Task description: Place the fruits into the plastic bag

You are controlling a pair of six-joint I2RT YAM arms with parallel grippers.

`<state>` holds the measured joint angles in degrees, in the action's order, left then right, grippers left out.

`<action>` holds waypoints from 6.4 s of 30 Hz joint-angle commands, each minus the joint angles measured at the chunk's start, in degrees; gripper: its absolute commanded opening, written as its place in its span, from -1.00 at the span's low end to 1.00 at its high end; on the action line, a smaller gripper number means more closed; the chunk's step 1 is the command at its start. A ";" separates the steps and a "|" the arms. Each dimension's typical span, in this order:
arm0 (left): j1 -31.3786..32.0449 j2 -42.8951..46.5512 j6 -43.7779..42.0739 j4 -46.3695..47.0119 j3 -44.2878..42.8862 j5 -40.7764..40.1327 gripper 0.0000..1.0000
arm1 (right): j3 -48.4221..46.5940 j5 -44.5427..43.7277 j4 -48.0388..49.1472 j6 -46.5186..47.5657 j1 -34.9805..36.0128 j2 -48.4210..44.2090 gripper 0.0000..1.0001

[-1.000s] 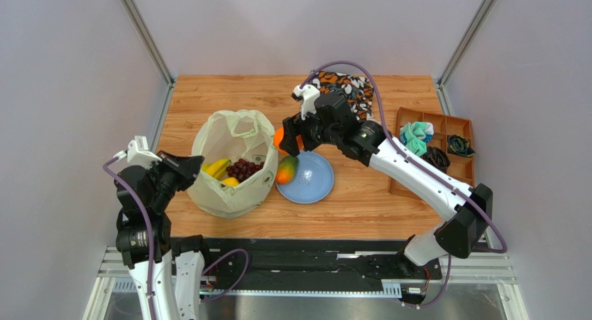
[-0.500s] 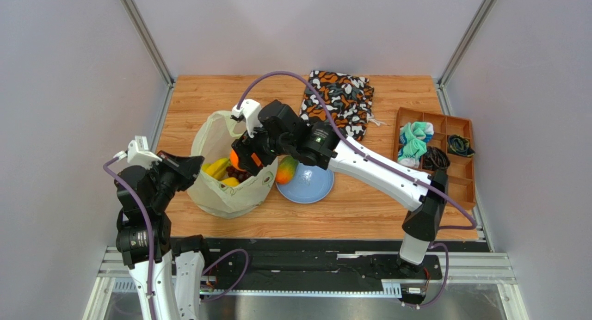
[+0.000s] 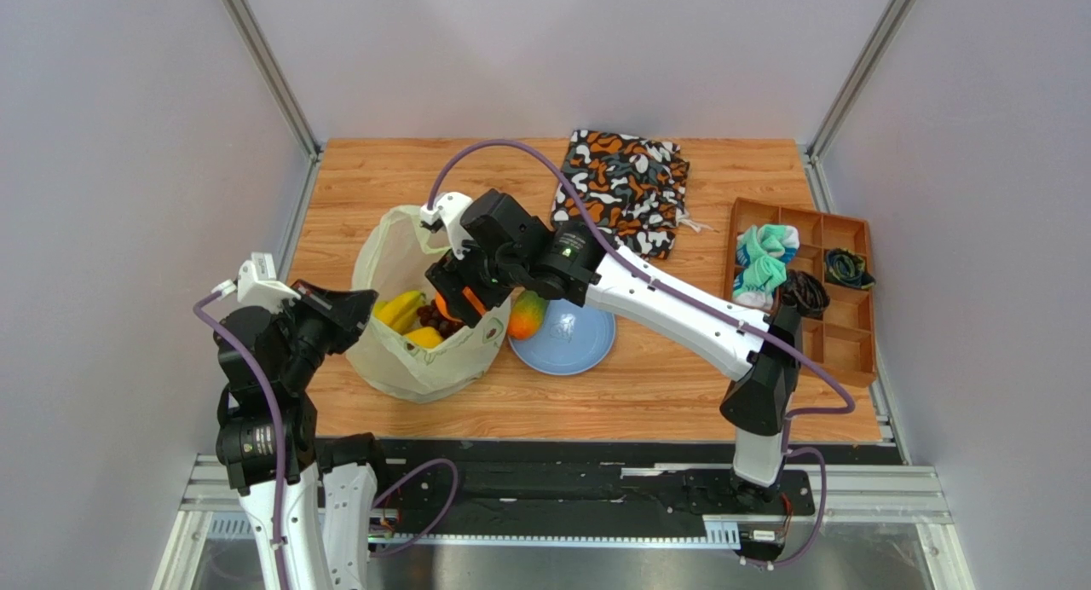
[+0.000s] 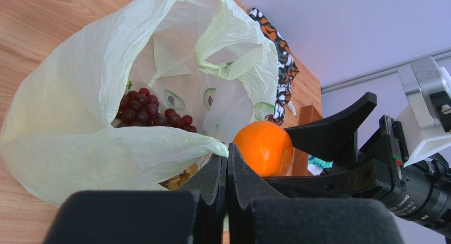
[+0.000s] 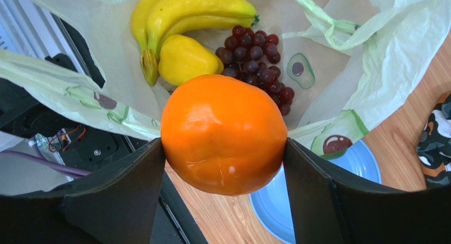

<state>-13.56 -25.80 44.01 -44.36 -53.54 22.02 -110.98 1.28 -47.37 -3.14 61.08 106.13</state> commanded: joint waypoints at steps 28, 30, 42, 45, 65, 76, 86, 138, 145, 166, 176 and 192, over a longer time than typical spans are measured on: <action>0.03 0.66 -0.15 0.50 0.10 0.65 -1.00 | -13.83 -3.21 -8.26 2.26 0.36 10.07 0.61; 0.03 0.58 -0.06 0.41 0.10 0.66 -1.00 | -13.56 -3.21 -8.09 2.26 0.36 9.89 0.64; 0.11 0.84 -0.06 0.33 0.01 0.48 -1.00 | -13.30 -2.07 -7.12 2.26 0.44 9.10 0.82; 0.11 0.84 -0.06 0.24 0.10 0.57 -1.00 | -12.60 -2.07 -6.24 2.34 0.36 8.40 0.82; 0.11 1.02 -0.77 -0.91 -0.60 -1.02 -1.00 | 8.65 3.64 11.24 -13.02 -12.63 -14.62 0.77; 0.11 1.02 -0.33 -0.64 -0.16 -1.45 -1.00 | 33.53 7.85 19.58 -35.78 -28.91 -20.52 0.70; 0.11 2.07 -0.33 -1.96 0.10 -2.24 -1.00 | 39.78 19.11 26.63 -46.69 -29.00 -9.36 0.63; 0.03 2.25 0.64 -1.25 1.24 -3.30 -1.00 | 38.38 20.08 33.49 -52.50 -24.87 5.41 -0.14; 0.11 2.60 0.55 -1.61 1.16 -3.39 -1.00 | 38.12 14.90 32.08 -49.78 -24.87 0.06 -0.28; 0.11 2.69 0.73 -1.08 1.60 -3.04 -1.00 | 15.98 -0.40 28.41 -8.59 -2.38 -9.64 -0.37; 0.11 3.56 0.81 -1.70 2.12 -3.04 -1.00 | 6.39 -4.35 16.35 -0.04 3.17 0.39 -0.34; 0.11 4.44 0.82 -2.22 2.82 -1.72 -1.00 | 4.37 -4.18 11.52 1.56 5.28 4.70 0.09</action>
<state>-13.56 -22.13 44.64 -46.11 -50.94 19.22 -103.59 -2.09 -35.92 -2.48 65.80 110.56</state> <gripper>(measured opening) 0.011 0.622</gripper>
